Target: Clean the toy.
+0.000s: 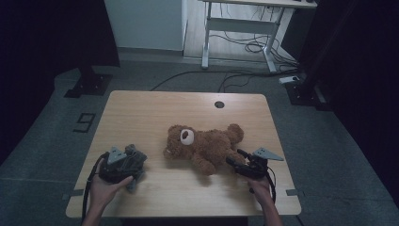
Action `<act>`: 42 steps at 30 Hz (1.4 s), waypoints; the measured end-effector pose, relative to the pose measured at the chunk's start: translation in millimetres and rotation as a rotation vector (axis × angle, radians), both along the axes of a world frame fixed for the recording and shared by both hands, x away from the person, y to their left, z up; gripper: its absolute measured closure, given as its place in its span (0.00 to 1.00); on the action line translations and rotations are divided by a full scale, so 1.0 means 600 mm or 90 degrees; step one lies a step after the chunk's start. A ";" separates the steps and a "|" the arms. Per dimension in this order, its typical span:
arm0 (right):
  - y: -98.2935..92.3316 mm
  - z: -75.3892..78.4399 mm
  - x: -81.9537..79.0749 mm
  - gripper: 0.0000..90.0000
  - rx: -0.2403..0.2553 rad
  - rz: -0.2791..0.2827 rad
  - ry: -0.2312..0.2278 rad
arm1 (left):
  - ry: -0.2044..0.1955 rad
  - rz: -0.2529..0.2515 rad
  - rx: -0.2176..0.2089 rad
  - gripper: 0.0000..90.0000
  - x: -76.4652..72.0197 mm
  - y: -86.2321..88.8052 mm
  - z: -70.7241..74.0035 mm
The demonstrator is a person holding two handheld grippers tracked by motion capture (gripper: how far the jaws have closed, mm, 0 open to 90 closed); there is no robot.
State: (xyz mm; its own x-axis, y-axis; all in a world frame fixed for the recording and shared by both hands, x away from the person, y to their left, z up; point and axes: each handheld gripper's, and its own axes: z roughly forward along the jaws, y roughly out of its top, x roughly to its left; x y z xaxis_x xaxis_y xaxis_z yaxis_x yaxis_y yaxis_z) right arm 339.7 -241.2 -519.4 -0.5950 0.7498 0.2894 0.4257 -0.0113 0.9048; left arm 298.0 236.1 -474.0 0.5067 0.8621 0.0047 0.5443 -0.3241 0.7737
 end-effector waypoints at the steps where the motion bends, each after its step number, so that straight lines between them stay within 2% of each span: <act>1: 0.001 0.001 -0.001 0.32 -0.005 -0.001 0.000 | -0.001 -0.005 -0.008 0.27 0.000 -0.002 0.001; 3: 0.003 0.001 -0.003 0.32 -0.015 -0.003 0.000 | -0.004 -0.009 -0.020 0.26 -0.003 -0.007 0.002; 10: -0.001 0.002 -0.010 0.32 -0.014 -0.014 -0.003 | -0.002 -0.035 -0.021 0.27 -0.012 -0.033 -0.003; 14: -0.008 0.003 -0.019 0.32 -0.014 -0.012 -0.003 | 0.001 -0.039 -0.049 0.28 -0.015 -0.043 -0.012; 17: -0.012 0.000 -0.024 0.32 -0.013 -0.012 -0.001 | 0.001 -0.049 -0.034 0.28 -0.016 -0.057 -0.016; 20: -0.014 -0.002 -0.031 0.32 -0.012 -0.013 -0.001 | -0.006 -0.054 -0.051 0.28 -0.021 -0.065 -0.018; 21: -0.014 -0.002 -0.035 0.32 -0.008 -0.014 -0.004 | -0.010 -0.053 -0.048 0.28 -0.025 -0.070 -0.019; 23: -0.016 -0.003 -0.044 0.31 -0.002 -0.013 -0.012 | -0.025 -0.050 -0.027 0.28 -0.034 -0.081 -0.023; 26: -0.020 -0.004 -0.058 0.30 -0.006 -0.017 -0.018 | -0.020 -0.063 -0.018 0.28 -0.041 -0.093 -0.032; 29: -0.026 -0.010 -0.072 0.30 -0.007 -0.020 -0.014 | -0.018 -0.072 -0.020 0.28 -0.042 -0.095 -0.035; 33: -0.039 -0.019 -0.086 0.28 -0.005 -0.026 -0.003 | -0.011 -0.075 -0.045 0.29 -0.045 -0.092 -0.036; 35: -0.045 -0.025 -0.091 0.27 -0.007 -0.026 0.007 | -0.005 -0.074 -0.047 0.29 -0.045 -0.091 -0.039; 40: -0.050 -0.038 -0.102 0.26 -0.038 -0.028 0.017 | 0.007 -0.064 -0.051 0.30 -0.041 -0.084 -0.044; 42: -0.050 -0.039 -0.100 0.26 -0.039 -0.027 0.019 | 0.014 -0.058 -0.051 0.31 -0.039 -0.082 -0.047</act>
